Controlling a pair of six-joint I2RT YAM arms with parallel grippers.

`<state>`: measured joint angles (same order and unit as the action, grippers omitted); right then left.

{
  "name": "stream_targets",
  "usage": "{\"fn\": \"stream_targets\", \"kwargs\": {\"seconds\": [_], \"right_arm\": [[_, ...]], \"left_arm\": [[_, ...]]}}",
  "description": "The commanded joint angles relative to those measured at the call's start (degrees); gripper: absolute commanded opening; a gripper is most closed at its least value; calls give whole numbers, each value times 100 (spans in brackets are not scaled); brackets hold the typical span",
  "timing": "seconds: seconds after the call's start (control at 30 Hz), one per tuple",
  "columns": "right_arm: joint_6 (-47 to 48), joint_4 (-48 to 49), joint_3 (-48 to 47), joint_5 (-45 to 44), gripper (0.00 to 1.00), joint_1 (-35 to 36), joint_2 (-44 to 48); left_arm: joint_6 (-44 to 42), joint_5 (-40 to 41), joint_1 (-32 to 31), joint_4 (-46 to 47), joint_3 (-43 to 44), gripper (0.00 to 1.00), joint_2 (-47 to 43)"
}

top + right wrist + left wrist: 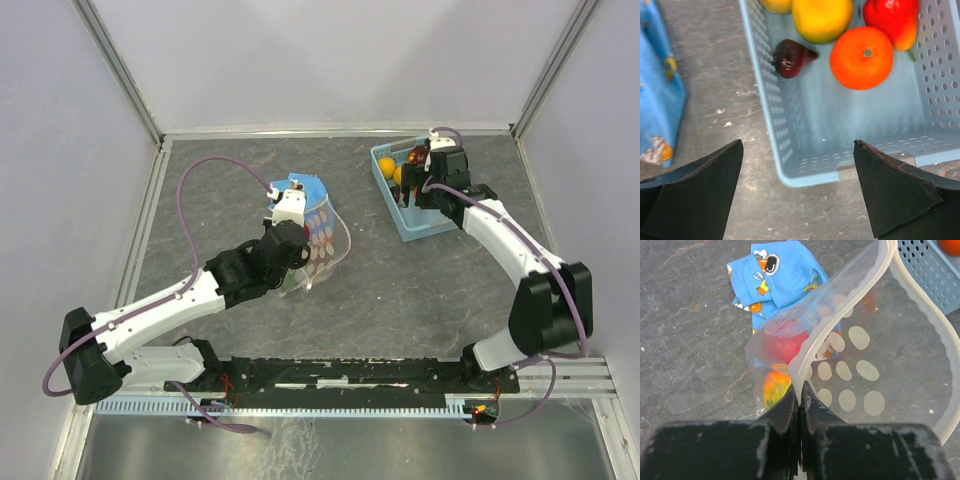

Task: Place the food in the zip-top bag and seal the zipper
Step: Pick up the fake fruit from the bin.

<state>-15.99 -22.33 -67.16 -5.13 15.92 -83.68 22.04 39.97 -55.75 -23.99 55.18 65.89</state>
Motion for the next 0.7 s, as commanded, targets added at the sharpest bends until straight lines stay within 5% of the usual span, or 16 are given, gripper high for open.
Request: {"fn": "stream_targets", "kwargs": {"seconds": [0.0,0.67], "right_arm": [[105,636,-368,-406,99,-227,-479],[192,1071,-1607,-320,99,-913,-2910]], "left_arm": [[-288,-67,-20,357,-48,3,-270],[-381,-121,-22,455,-158,3,-251]]}}
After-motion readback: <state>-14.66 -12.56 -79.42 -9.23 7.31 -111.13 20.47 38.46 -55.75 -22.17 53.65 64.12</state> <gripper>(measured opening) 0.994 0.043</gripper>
